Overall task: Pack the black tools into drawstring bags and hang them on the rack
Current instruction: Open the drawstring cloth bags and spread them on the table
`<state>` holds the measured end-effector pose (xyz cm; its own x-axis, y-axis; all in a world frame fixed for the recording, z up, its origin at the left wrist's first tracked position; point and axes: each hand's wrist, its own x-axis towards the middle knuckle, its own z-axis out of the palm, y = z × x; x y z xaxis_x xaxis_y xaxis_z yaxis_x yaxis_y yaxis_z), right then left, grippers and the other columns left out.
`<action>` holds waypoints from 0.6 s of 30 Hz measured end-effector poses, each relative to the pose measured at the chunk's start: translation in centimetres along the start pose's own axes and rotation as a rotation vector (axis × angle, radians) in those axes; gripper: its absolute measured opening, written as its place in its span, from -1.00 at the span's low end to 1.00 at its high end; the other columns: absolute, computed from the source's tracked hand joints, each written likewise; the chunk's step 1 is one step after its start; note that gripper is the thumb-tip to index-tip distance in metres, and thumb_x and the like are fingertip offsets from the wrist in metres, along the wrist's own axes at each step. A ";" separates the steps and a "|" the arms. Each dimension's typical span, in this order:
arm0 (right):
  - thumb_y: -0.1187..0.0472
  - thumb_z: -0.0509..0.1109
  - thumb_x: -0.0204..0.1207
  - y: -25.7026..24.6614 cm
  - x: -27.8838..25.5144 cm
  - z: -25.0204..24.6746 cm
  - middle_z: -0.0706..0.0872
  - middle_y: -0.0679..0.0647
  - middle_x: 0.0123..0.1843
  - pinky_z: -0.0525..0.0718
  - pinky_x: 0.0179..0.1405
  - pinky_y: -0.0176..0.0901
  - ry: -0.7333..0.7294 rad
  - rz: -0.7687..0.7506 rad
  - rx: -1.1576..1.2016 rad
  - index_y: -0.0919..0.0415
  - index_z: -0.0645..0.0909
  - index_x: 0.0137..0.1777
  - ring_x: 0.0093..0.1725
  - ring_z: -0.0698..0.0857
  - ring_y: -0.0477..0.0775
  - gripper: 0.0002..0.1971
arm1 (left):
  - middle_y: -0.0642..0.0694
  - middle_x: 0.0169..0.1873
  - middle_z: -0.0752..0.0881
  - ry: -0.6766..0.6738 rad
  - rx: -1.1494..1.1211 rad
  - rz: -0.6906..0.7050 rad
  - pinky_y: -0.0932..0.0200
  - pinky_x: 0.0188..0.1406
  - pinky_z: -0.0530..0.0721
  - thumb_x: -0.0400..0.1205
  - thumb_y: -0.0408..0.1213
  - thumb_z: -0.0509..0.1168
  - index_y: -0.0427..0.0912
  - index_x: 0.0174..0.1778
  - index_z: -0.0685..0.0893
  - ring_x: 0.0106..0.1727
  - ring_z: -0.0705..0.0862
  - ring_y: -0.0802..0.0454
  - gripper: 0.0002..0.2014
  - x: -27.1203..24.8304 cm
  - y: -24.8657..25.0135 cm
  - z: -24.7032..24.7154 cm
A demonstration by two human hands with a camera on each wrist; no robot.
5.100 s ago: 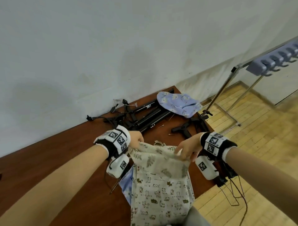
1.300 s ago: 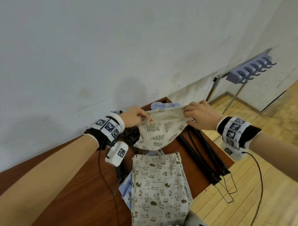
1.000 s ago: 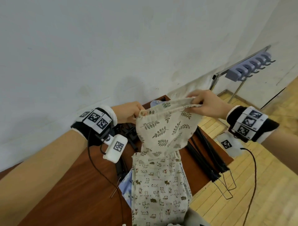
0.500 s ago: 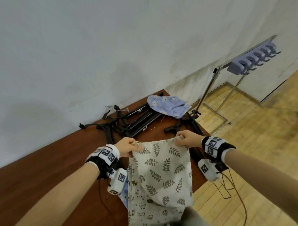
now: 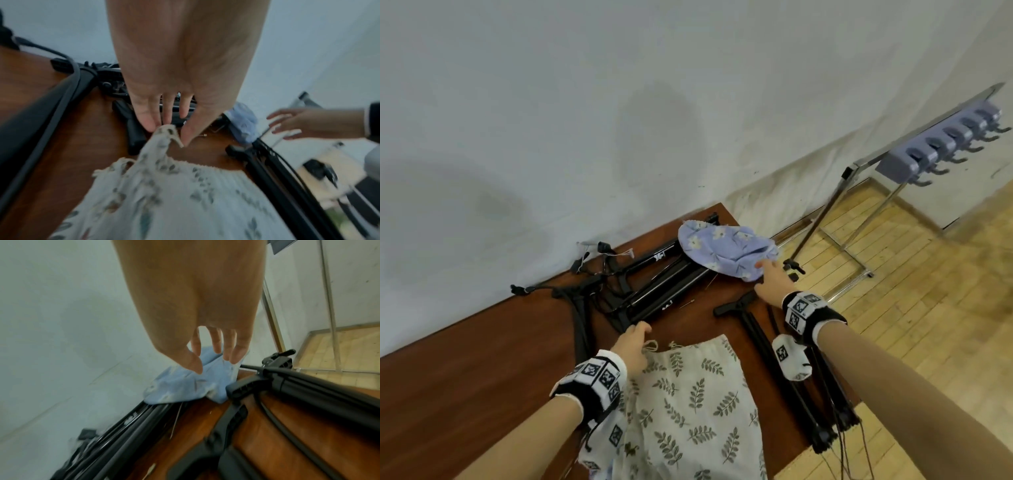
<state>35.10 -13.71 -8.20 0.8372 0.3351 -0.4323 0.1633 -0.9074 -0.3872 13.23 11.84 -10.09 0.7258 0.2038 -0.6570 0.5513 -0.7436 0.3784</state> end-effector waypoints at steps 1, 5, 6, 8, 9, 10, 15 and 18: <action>0.28 0.28 0.57 0.6 1.7 -0.7 0.38 0.27 0.46 0.54 -0.04 -0.06 0.035 0.011 -0.009 0.24 0.37 0.48 0.24 0.57 0.34 -0.53 | -0.15 0.37 0.42 0.053 -0.057 -0.001 0.10 0.32 0.49 0.56 -0.42 0.29 -0.09 0.44 0.33 0.38 0.46 -0.10 -0.47 0.5 0.1 -0.4; 0.24 0.24 0.59 3.0 7.1 -2.4 0.44 0.34 0.44 0.58 0.24 0.15 0.101 0.106 -0.074 0.24 0.39 0.45 0.35 0.48 0.40 -0.57 | -0.04 0.22 0.48 0.162 -0.228 -0.002 0.19 0.16 0.51 0.48 -0.46 0.42 -0.09 0.32 0.42 0.31 0.46 0.01 -0.47 1.4 0.8 -1.8; 0.26 0.27 0.58 3.2 8.1 -2.5 0.43 0.37 0.44 0.59 0.27 0.19 0.111 0.145 -0.066 0.25 0.35 0.47 0.36 0.50 0.43 -0.55 | -0.03 0.22 0.48 0.165 -0.246 -0.015 0.21 0.10 0.50 0.48 -0.49 0.39 -0.08 0.30 0.42 0.28 0.47 0.03 -0.49 1.6 0.8 -2.0; 0.24 0.35 0.54 3.6 9.4 -3.1 0.38 0.39 0.48 0.59 0.30 0.26 0.099 0.174 -0.016 0.20 0.24 0.55 0.38 0.50 0.47 -0.40 | -0.02 0.21 0.49 0.181 -0.258 -0.014 0.26 0.05 0.46 0.51 -0.50 0.33 -0.06 0.27 0.43 0.24 0.46 0.07 -0.54 1.7 1.0 -2.3; 0.20 0.40 0.49 3.7 10.2 -3.3 0.38 0.37 0.49 0.60 0.29 0.28 0.062 0.158 0.019 0.12 0.18 0.59 0.39 0.50 0.46 -0.30 | -0.01 0.20 0.50 0.191 -0.267 -0.010 0.27 0.06 0.44 0.52 -0.50 0.32 -0.06 0.26 0.43 0.24 0.46 0.08 -0.57 1.8 1.0 -2.4; 0.16 0.45 0.45 3.7 11.0 -3.4 0.40 0.34 0.49 0.61 0.28 0.29 0.008 0.134 0.018 0.05 0.14 0.62 0.38 0.51 0.44 -0.22 | 0.00 0.18 0.49 0.202 -0.279 -0.005 0.28 0.07 0.42 0.53 -0.51 0.31 -0.06 0.24 0.44 0.25 0.45 0.09 -0.59 1.9 1.0 -2.5; 0.12 0.39 0.47 3.1 14.2 -1.7 0.71 0.24 0.02 0.62 -0.13 0.01 -0.119 0.045 -0.039 0.24 0.57 0.17 -0.11 0.64 0.23 -0.68 | 0.04 0.12 0.52 0.236 -0.310 -0.007 0.30 0.08 0.40 0.55 -0.52 0.28 -0.05 0.15 0.47 0.19 0.45 0.14 -0.66 2.4 0.7 -2.9; 0.22 0.31 0.51 2.7 14.2 -1.6 0.65 0.31 -0.18 0.46 -0.22 -0.08 -0.067 0.068 0.134 0.44 0.61 -0.02 -0.23 0.56 0.22 -0.76 | 0.03 0.10 0.53 0.238 -0.302 -0.007 0.32 0.09 0.40 0.56 -0.52 0.26 -0.06 0.11 0.49 0.16 0.47 0.14 -0.69 2.8 0.5 -3.2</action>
<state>48.28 -11.82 -14.15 0.8067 0.2941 -0.5126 0.0327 -0.8883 -0.4581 16.82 14.10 -9.62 0.7773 0.3763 -0.5041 0.6271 -0.5279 0.5729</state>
